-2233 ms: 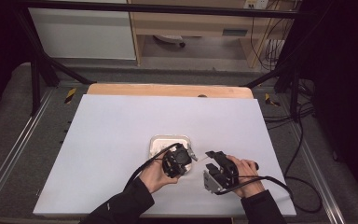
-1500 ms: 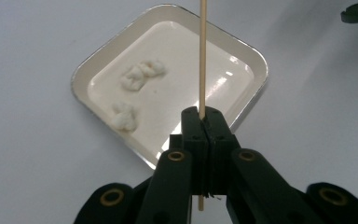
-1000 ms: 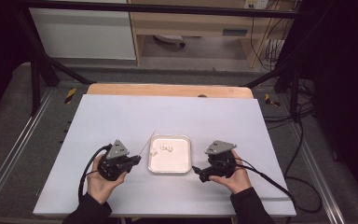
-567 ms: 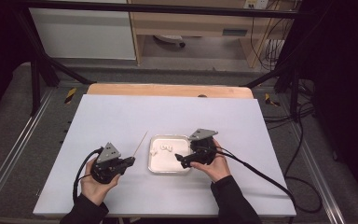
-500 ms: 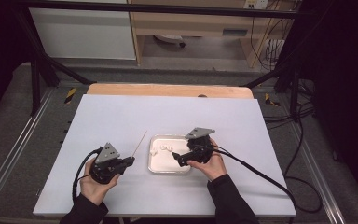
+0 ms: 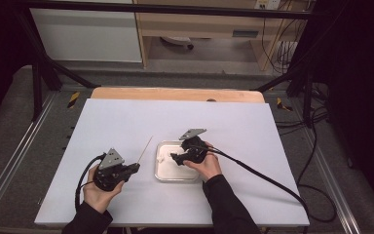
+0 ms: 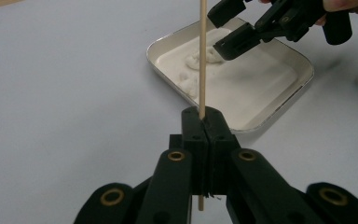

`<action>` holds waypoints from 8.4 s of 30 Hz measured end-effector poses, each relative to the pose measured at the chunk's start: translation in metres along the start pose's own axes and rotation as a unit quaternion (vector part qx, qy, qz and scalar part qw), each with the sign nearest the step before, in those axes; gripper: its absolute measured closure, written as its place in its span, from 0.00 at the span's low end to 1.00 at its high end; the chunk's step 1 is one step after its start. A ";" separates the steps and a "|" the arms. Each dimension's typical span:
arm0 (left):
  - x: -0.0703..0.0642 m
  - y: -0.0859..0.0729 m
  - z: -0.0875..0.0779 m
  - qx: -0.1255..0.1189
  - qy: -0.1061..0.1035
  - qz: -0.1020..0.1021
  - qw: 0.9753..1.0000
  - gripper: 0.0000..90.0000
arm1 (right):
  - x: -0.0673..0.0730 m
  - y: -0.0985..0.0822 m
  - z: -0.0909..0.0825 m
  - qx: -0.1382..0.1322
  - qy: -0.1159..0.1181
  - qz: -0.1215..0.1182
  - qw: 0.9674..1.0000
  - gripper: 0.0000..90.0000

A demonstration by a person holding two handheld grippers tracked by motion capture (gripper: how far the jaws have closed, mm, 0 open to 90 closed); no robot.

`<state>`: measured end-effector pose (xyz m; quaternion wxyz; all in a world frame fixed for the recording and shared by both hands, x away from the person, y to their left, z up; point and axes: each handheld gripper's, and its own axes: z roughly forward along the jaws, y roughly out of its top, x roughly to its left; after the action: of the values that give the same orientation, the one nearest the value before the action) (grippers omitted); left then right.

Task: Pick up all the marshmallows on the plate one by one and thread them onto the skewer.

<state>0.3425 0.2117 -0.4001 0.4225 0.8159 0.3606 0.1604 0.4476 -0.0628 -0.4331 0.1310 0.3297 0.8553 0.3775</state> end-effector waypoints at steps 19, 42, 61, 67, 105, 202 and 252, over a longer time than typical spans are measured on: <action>0.000 0.000 0.001 0.000 0.001 0.000 1.000 0.99 | -0.002 -0.004 0.013 0.026 0.027 0.005 0.999 0.81; -0.034 0.006 0.012 -0.018 -0.031 0.028 0.999 0.99 | 0.011 0.013 -0.114 -0.163 0.098 0.025 0.981 0.86; -0.057 0.009 0.020 -0.018 -0.044 0.066 0.997 0.99 | 0.013 0.013 -0.127 -0.196 0.156 0.053 0.967 0.88; -0.059 0.010 0.020 -0.022 -0.046 0.072 0.996 0.99 | 0.012 0.014 -0.125 -0.198 0.164 0.059 0.964 0.88; -0.064 0.005 0.017 -0.058 -0.012 0.089 0.994 0.99 | 0.031 0.006 -0.113 -0.221 0.208 0.062 0.951 0.93; -0.025 -0.003 0.006 -0.049 0.003 0.014 0.999 0.99 | 0.003 0.004 0.014 -0.014 0.033 0.009 0.999 0.62; -0.061 0.002 0.011 -0.059 -0.031 0.109 0.992 0.99 | 0.019 0.014 -0.129 -0.209 0.208 0.033 0.955 0.91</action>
<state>0.3078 0.1603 -0.4027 0.4604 0.8289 0.2461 0.2010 0.3788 -0.1153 -0.3351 0.0036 0.2378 0.7544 0.6118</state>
